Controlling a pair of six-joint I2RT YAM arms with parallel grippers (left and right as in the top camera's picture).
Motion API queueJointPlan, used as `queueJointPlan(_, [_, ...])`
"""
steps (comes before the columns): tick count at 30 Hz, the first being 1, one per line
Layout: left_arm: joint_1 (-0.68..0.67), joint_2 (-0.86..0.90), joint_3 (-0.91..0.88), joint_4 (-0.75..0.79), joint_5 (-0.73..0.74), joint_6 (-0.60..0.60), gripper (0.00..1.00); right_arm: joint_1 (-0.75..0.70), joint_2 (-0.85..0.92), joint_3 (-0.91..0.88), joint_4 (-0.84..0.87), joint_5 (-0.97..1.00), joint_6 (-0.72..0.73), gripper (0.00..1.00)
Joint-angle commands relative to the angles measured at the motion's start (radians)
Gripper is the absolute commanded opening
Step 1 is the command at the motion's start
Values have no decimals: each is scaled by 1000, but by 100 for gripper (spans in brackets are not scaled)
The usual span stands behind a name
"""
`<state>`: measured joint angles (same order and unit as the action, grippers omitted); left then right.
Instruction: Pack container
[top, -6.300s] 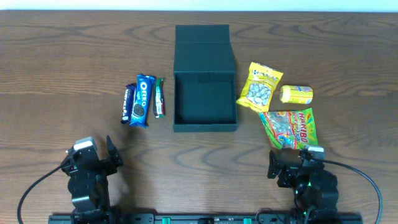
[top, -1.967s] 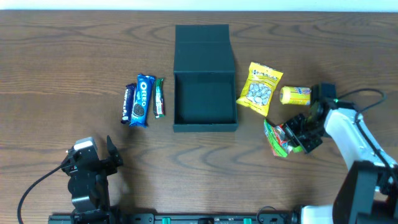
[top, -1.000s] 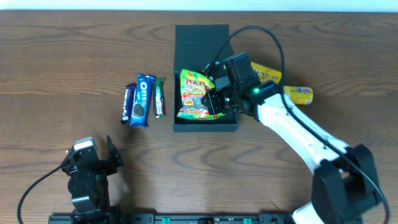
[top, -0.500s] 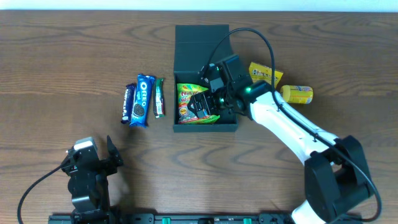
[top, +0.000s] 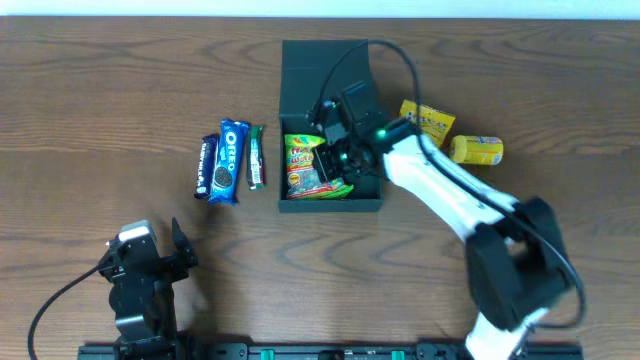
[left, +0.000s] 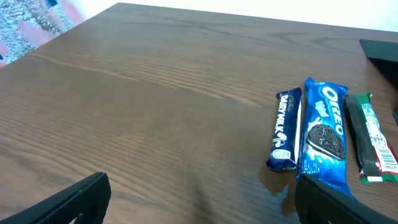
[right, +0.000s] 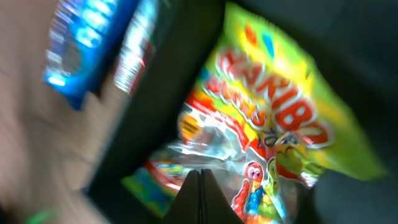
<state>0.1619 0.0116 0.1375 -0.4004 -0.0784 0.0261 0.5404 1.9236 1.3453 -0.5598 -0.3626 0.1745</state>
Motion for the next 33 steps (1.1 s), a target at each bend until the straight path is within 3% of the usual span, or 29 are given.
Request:
queueJointPlan(1, [1, -5, -16, -16, 0, -4, 95, 8, 72, 0, -5, 28, -7, 1])
queueJointPlan(7, [1, -5, -16, -14, 0, -4, 95, 8, 109, 9, 1, 56, -7, 2])
queueJointPlan(12, [1, -5, -16, -14, 16, -18, 95, -9, 36, 128, -68, -79, -8, 1])
queueJointPlan(14, [1, -5, -16, -15, 109, -116, 95, -25, -13, 190, -106, -94, -8, 1])
queueJointPlan(16, [1, -5, -10, -43, 321, -340, 95, -51, -76, 247, -142, -85, -10, 4])
queueJointPlan(17, [1, -5, -9, -35, 415, -439, 95, -68, -108, 265, -151, -86, -19, 24])
queueJointPlan(18, [1, -5, -10, -8, 446, -512, 95, -87, -141, 278, -156, -87, -20, 80])
queueJointPlan(19, [1, -5, -10, 16, 455, -588, 95, -108, -174, 284, -158, -87, -20, 99])
queueJointPlan(22, [2, -5, -10, 93, 452, -824, 95, -177, -272, 285, -175, -87, -20, 99])
queueJointPlan(24, [1, -5, -10, 153, 470, -895, 95, -221, -319, 285, -201, -87, -29, 99])
queueJointPlan(29, [1, 5, -6, 417, 584, -710, 96, -311, -375, 285, -307, -86, -123, 99])
queueJointPlan(33, [1, 126, 56, 442, 564, -611, 96, -358, -368, 282, -350, -82, -132, 99])
